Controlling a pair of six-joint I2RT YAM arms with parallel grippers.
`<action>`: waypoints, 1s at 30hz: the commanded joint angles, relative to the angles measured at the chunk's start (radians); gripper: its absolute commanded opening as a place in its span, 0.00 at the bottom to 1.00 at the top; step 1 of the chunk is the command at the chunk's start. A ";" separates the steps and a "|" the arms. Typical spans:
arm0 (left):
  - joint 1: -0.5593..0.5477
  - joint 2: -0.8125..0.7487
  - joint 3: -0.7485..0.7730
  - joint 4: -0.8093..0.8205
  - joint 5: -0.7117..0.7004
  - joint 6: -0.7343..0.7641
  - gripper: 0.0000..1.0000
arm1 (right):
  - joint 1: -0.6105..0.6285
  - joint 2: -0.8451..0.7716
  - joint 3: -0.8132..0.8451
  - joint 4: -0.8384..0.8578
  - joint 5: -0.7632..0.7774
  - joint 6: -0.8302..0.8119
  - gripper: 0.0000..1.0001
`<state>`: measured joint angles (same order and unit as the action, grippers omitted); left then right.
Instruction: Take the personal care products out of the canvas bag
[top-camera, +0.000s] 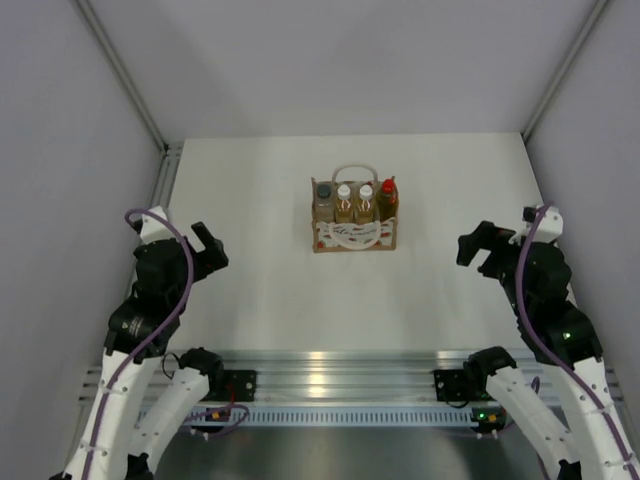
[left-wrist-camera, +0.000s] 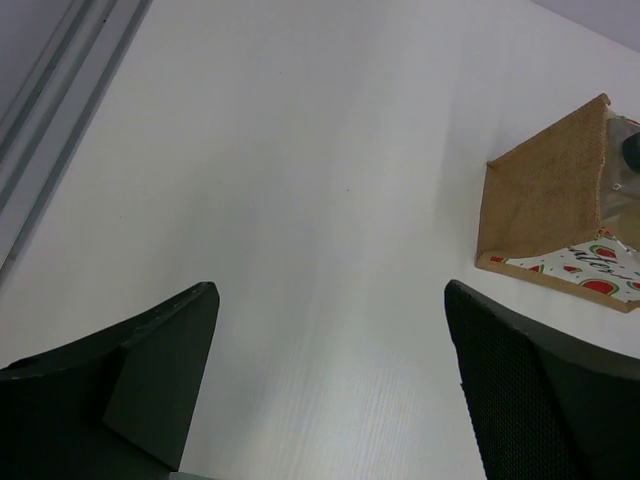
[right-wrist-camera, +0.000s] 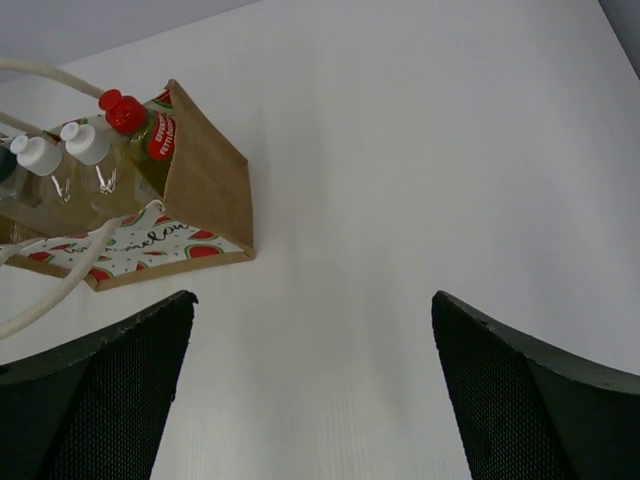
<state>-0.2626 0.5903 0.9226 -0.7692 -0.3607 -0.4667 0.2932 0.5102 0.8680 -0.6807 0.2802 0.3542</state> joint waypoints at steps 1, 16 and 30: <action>-0.001 -0.017 0.005 0.042 0.021 -0.029 0.99 | 0.012 -0.025 0.008 0.038 0.022 0.017 1.00; -0.001 0.124 0.091 0.100 0.289 -0.248 0.99 | 0.012 0.054 -0.015 0.098 -0.171 0.048 1.00; -0.001 0.056 0.070 0.099 0.384 -0.038 0.99 | 0.014 0.562 0.011 0.509 -0.377 0.224 0.56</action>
<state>-0.2626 0.6899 1.0000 -0.7181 -0.0090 -0.5865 0.2939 1.0054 0.8375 -0.3531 -0.0326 0.5240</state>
